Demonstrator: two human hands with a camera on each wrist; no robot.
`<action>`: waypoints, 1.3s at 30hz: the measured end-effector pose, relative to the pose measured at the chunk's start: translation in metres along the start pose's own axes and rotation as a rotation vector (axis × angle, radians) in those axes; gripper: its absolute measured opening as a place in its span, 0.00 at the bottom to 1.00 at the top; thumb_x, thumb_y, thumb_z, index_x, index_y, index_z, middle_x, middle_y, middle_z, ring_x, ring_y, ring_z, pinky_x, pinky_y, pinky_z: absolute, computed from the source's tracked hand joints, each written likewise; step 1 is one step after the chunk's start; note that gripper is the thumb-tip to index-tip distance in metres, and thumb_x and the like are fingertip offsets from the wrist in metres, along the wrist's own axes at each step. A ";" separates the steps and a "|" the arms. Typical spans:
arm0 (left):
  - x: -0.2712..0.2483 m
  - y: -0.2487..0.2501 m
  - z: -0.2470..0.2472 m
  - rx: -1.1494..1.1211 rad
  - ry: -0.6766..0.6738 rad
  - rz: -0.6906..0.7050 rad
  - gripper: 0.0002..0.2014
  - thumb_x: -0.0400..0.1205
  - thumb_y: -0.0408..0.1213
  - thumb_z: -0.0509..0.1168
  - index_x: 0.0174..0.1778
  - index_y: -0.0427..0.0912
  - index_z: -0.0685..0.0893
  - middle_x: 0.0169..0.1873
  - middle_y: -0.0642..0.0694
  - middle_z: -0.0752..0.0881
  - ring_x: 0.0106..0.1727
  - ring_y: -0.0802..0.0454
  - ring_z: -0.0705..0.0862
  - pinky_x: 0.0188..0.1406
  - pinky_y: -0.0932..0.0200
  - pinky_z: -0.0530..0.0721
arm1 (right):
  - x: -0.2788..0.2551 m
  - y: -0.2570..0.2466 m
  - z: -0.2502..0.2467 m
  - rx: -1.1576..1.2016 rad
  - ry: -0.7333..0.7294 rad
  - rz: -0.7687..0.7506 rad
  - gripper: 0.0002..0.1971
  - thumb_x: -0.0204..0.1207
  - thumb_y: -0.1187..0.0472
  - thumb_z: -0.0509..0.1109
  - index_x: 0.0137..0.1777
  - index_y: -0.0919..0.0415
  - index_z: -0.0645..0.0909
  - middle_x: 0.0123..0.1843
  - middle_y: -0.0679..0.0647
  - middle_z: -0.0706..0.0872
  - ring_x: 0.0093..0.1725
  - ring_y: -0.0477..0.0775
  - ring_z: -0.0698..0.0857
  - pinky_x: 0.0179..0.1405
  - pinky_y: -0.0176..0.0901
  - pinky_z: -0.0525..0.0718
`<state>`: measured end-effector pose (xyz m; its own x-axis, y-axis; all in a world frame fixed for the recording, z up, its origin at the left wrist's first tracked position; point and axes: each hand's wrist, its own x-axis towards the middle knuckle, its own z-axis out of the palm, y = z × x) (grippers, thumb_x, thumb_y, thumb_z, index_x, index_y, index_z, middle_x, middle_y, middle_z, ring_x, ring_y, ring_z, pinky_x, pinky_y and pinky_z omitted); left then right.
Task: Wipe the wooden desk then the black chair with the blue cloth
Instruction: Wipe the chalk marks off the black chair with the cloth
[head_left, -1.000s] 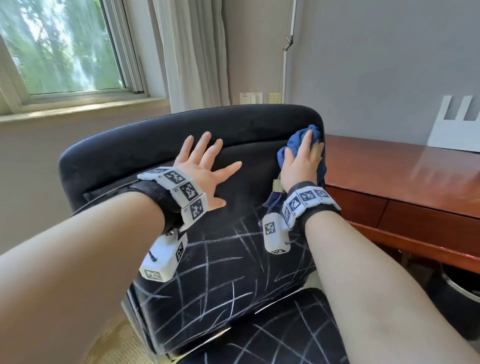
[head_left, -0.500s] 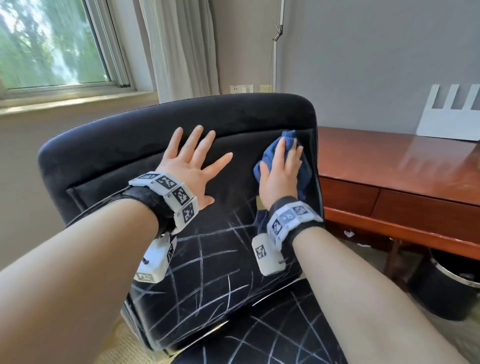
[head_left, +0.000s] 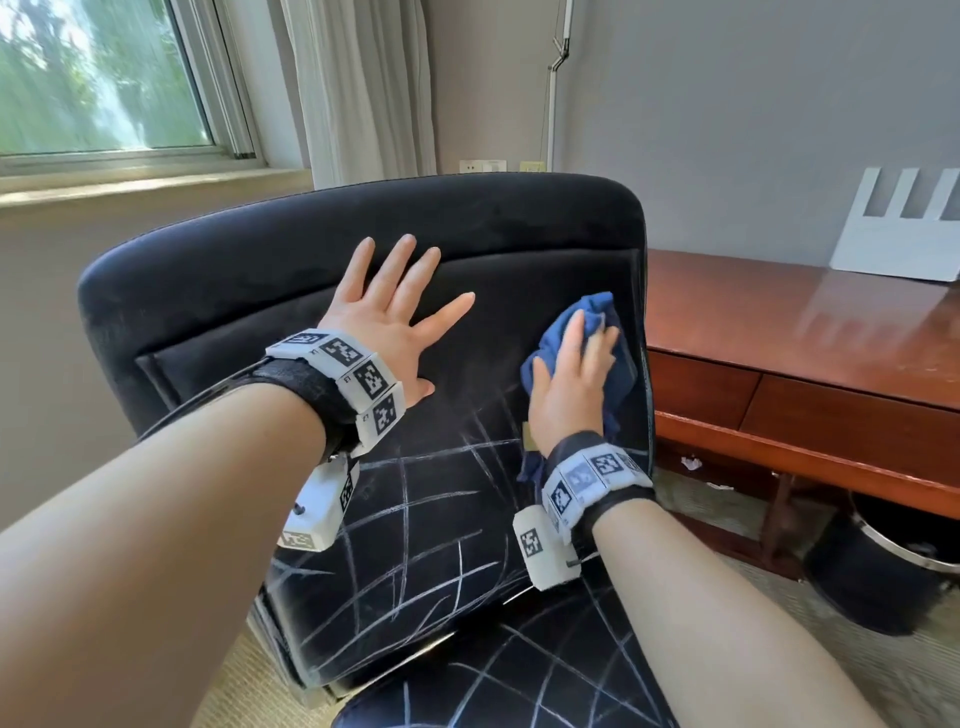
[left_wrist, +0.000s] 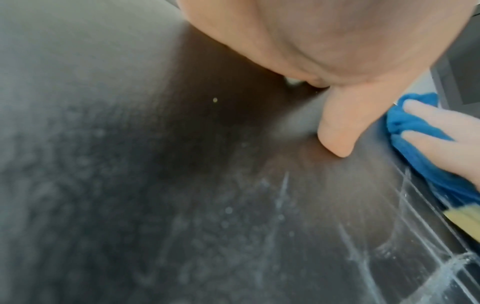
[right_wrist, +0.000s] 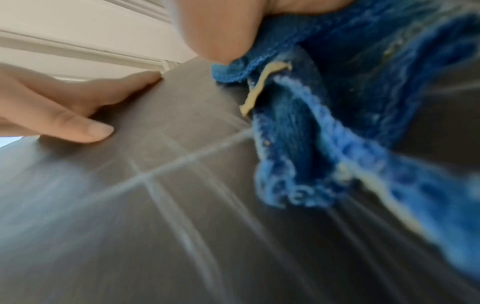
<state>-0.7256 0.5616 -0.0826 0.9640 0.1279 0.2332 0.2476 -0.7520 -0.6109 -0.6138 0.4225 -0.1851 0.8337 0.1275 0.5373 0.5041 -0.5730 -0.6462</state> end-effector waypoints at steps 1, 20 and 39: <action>0.000 0.000 -0.001 -0.002 0.000 0.000 0.45 0.78 0.65 0.56 0.79 0.61 0.30 0.79 0.39 0.27 0.78 0.37 0.25 0.74 0.34 0.26 | 0.006 -0.006 0.000 0.001 0.002 -0.029 0.33 0.84 0.58 0.57 0.83 0.61 0.45 0.83 0.66 0.41 0.82 0.67 0.45 0.78 0.57 0.60; 0.002 0.002 -0.005 -0.006 -0.015 0.004 0.45 0.78 0.65 0.56 0.79 0.60 0.29 0.78 0.40 0.27 0.78 0.37 0.25 0.72 0.35 0.25 | 0.009 -0.023 -0.001 -0.015 -0.021 -0.132 0.34 0.84 0.58 0.58 0.83 0.58 0.42 0.84 0.62 0.41 0.83 0.64 0.41 0.77 0.57 0.62; 0.003 0.006 -0.004 -0.001 0.014 0.005 0.45 0.78 0.65 0.56 0.79 0.61 0.30 0.79 0.40 0.27 0.78 0.37 0.25 0.73 0.35 0.26 | 0.013 0.000 -0.014 -0.056 -0.007 -0.048 0.33 0.84 0.57 0.57 0.83 0.60 0.43 0.84 0.63 0.42 0.83 0.63 0.42 0.79 0.56 0.58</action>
<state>-0.7216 0.5548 -0.0820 0.9637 0.1151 0.2411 0.2429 -0.7531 -0.6114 -0.6061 0.4124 -0.1706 0.8105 0.1613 0.5631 0.5302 -0.6107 -0.5881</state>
